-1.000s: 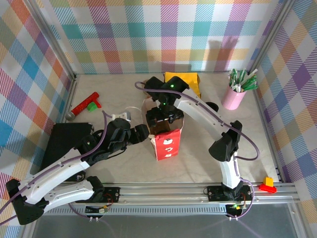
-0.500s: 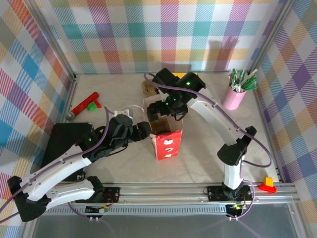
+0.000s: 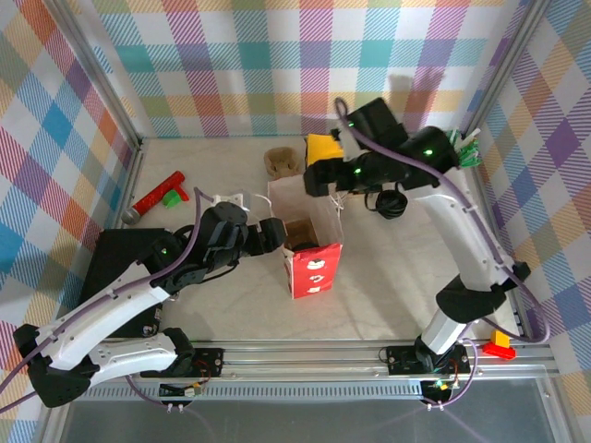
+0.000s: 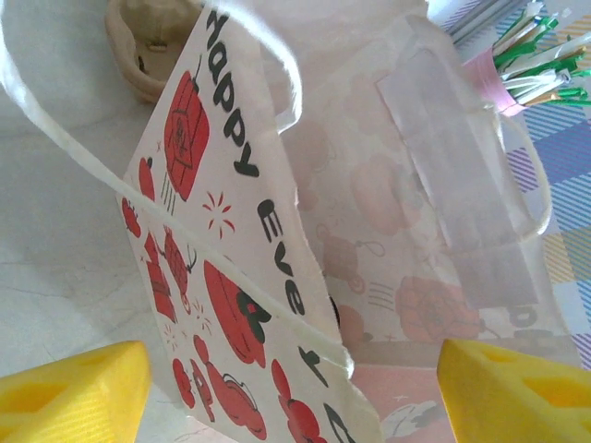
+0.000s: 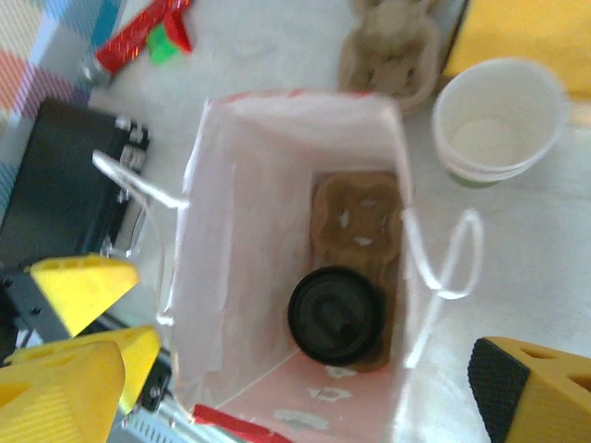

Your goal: Pack the takeout coffee

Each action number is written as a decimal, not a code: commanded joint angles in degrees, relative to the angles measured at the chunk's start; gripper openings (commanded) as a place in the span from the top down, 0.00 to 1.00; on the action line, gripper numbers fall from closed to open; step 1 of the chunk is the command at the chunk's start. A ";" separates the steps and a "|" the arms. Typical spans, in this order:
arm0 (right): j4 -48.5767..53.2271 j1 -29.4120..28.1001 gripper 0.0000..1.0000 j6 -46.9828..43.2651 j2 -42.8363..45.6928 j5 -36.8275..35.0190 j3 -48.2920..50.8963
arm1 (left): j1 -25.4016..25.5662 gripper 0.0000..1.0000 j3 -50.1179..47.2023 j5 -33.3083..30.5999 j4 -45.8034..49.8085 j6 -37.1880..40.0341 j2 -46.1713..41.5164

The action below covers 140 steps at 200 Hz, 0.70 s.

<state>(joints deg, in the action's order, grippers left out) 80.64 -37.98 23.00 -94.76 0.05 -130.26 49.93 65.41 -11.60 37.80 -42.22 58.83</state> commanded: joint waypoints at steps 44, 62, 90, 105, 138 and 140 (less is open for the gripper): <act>-4.36 17.34 0.08 -4.91 8.84 -14.38 9.23 | -0.87 0.17 6.41 -6.01 6.52 6.14 0.93; -9.46 23.87 0.12 -6.49 10.99 -13.63 14.88 | -1.29 0.17 6.86 -6.95 6.81 7.52 0.78; -17.45 34.54 0.23 -7.13 11.33 -8.23 21.71 | -1.60 0.17 6.30 -7.49 5.08 10.49 0.26; -21.77 38.28 0.28 -6.88 10.12 -6.17 24.04 | -1.64 0.17 5.72 -7.52 3.54 12.39 0.00; -29.22 41.76 0.38 -7.44 4.85 -5.33 25.58 | -1.74 0.16 4.40 -7.56 0.04 16.89 -1.04; -29.58 41.82 0.39 -7.53 4.50 -5.33 25.51 | -1.70 0.16 4.32 -7.54 -0.17 17.19 -1.07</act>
<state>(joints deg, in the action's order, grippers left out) 59.94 2.79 16.80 -86.91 -7.79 -105.06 48.93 70.54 -18.13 41.01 -30.30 59.40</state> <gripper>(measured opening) 0.629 0.837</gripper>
